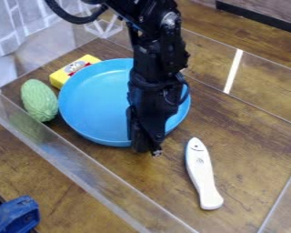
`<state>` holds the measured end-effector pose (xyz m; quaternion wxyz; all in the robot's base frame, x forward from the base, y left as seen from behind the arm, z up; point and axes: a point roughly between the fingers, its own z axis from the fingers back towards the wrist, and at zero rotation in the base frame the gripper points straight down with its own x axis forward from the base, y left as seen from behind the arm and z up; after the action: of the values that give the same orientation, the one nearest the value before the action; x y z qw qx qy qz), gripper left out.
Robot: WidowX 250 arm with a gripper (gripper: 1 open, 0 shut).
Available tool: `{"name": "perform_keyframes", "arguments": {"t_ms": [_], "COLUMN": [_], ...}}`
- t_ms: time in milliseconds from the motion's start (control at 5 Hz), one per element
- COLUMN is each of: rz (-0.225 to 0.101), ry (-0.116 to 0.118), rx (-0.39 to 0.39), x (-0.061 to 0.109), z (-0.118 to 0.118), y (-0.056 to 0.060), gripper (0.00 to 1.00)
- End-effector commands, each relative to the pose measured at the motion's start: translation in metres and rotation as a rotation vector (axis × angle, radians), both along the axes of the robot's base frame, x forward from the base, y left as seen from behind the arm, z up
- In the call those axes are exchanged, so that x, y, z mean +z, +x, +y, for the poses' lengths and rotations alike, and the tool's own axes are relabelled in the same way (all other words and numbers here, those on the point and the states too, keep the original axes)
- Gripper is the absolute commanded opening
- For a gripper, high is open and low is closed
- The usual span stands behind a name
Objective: Put the white object in the blue tray
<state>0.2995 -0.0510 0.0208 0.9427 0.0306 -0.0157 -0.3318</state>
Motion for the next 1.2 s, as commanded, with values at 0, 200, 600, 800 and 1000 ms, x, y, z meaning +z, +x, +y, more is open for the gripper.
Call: {"name": "perform_keyframes", "arguments": {"t_ms": [0,200,600,800,1000], "rz": [0.002,0.0,-0.005,-0.006,-0.008], "ry": [-0.011,-0.015,-0.025,-0.034,-0.04], "rx": [0.038,0.04,0.08,0.117,0.135], "x": [-0.002,0.0,0.004,0.004,0.003], "z": [-0.002,-0.007,-0.018,-0.023,-0.03], "y": [-0.002,-0.004,0.001,0.008,0.006], "gripper": [0.0,0.0,0.0,0.0,0.0]}}
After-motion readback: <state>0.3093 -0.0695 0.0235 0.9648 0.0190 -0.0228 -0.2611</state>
